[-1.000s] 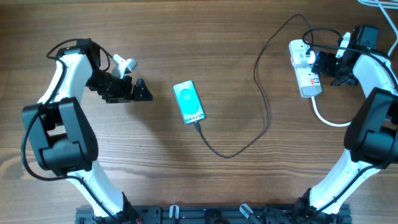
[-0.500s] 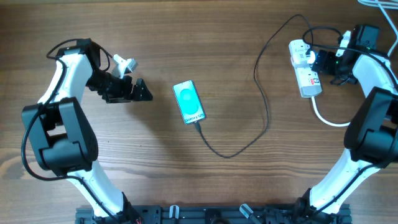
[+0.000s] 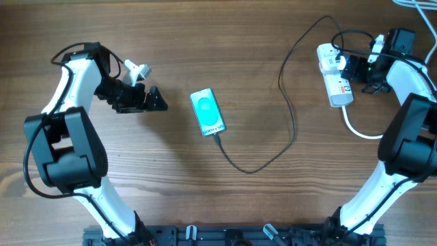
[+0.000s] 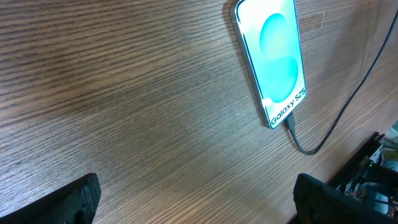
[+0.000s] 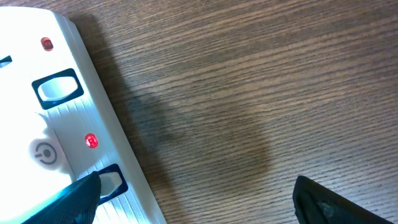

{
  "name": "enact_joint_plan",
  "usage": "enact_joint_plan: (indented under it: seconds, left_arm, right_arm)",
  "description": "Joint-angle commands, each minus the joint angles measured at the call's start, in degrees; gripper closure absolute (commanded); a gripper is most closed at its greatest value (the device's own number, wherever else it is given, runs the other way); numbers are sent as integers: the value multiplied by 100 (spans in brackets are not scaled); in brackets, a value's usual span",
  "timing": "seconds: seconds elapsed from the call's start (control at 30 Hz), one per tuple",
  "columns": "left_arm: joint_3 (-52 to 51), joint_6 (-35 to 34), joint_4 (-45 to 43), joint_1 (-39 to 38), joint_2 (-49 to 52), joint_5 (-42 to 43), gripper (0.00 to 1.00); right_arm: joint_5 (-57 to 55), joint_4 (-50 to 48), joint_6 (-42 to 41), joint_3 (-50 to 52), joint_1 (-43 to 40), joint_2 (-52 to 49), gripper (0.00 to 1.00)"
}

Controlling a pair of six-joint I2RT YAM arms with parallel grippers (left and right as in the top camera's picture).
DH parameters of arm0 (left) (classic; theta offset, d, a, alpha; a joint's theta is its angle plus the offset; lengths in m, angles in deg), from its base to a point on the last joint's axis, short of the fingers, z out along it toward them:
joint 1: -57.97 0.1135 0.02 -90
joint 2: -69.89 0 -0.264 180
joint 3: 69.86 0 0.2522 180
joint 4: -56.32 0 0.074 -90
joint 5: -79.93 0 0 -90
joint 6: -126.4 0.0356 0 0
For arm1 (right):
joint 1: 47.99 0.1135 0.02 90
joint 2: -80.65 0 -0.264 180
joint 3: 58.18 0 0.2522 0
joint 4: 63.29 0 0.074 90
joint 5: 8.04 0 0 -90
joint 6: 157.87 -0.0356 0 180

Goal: Plug charger to phone and switch on socket

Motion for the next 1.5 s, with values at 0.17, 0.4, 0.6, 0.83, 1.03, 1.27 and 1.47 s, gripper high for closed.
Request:
enact_joint_plan:
  seconds: [0.17,0.4,0.6,0.83,1.03,1.27,1.47]
  left_arm:
    - [-22,52,-17,44,55,7,0]
    - [-22,52,-17,44,55,7,0]
    - [-22,52,-20,44,55,4,0]
    - [-22,52,-22,42,55,7,0]
    - [-22,52,-22,44,55,7,0]
    - [-22,52,-42,44,55,7,0]
    - [-22,52,-42,44,55,7,0]
  right_arm:
    - [570,256,361,35,101,-258,0]
    - [804,247,553,35,101,-258,0]
    - [133,208,149,35,101,-258,0]
    - [146,160,-26,-92,83,-151,0]
    - [780,260,201,-90,85,-138,0]
    - [1338,555,787,-98,83,-68,0]
    - [1270,890,916,-101,83,643,0]
